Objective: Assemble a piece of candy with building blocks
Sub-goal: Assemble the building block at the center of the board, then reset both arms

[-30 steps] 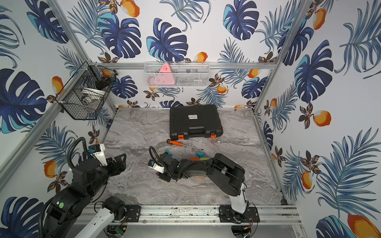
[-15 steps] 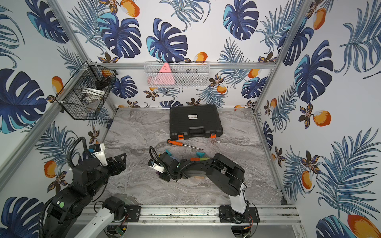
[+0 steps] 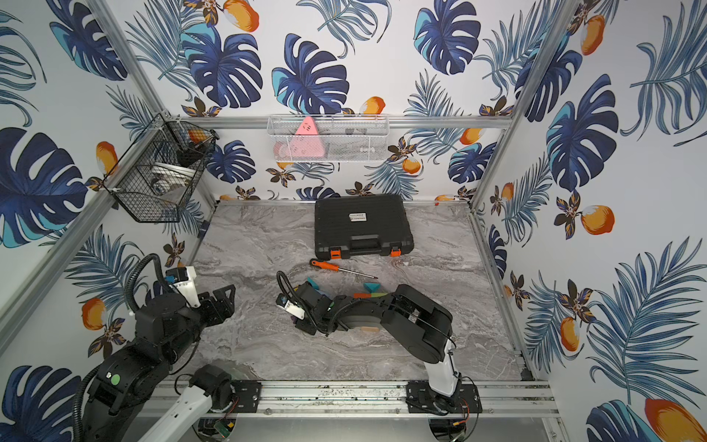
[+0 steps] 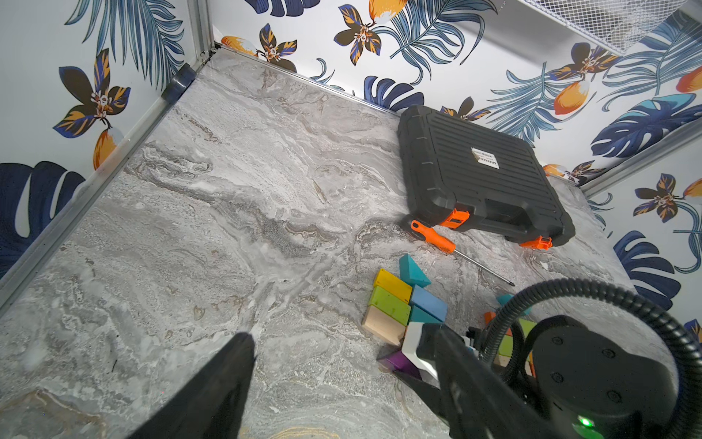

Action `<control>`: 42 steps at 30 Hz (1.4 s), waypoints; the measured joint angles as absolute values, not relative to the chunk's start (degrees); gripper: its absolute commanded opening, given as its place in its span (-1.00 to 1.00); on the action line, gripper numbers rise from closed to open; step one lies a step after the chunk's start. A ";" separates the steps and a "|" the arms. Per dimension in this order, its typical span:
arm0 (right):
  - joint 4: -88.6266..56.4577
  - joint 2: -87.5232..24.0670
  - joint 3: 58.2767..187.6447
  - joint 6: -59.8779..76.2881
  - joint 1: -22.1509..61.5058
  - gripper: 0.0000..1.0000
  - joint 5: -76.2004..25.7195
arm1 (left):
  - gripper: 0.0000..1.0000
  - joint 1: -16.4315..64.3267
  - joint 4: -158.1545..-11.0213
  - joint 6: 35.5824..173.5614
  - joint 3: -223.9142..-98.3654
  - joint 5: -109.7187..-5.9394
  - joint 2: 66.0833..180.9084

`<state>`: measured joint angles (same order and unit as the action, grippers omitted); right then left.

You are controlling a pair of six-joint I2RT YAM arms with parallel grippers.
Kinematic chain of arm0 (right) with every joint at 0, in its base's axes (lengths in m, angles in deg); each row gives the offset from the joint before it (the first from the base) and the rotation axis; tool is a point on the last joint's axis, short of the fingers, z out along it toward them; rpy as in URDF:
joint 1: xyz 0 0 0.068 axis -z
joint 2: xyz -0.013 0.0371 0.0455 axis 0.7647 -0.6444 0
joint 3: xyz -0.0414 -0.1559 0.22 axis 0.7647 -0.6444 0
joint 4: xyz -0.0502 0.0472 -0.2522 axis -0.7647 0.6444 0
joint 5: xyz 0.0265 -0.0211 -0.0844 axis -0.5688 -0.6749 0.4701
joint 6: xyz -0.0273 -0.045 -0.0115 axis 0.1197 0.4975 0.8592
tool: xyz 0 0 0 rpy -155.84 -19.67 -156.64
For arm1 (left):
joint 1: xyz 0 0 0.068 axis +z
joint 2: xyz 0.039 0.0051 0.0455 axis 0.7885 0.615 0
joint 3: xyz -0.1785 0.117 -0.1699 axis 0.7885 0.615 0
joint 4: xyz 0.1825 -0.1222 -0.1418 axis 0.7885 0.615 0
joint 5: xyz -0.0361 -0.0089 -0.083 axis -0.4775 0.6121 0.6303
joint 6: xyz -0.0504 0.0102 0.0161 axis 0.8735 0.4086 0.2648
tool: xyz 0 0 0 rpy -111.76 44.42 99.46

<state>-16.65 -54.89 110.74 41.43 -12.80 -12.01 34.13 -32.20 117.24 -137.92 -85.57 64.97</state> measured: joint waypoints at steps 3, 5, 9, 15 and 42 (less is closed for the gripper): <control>-16.57 -54.74 110.74 41.25 -12.80 -0.14 -12.05 | 0.59 34.16 -32.20 117.24 -137.92 -85.39 64.95; -16.59 -54.39 110.74 41.25 -12.80 -0.13 -12.07 | 0.59 34.16 -32.20 117.24 -137.92 -85.39 64.93; -16.78 -53.17 110.74 41.25 -12.80 -0.09 -12.31 | 0.59 34.18 -32.20 117.24 -137.92 -85.28 64.91; -16.54 -50.37 112.14 41.21 -12.75 0.14 -12.23 | 0.60 34.18 -32.20 117.24 -137.92 -85.26 64.91; -26.62 -7.70 79.44 19.26 12.36 0.70 6.86 | 0.98 42.03 -73.49 124.30 -110.69 -95.75 80.93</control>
<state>-26.62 -7.70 79.44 19.26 12.36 6.86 42.03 -73.49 124.30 -110.69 -95.75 80.93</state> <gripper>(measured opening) 0.823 0.991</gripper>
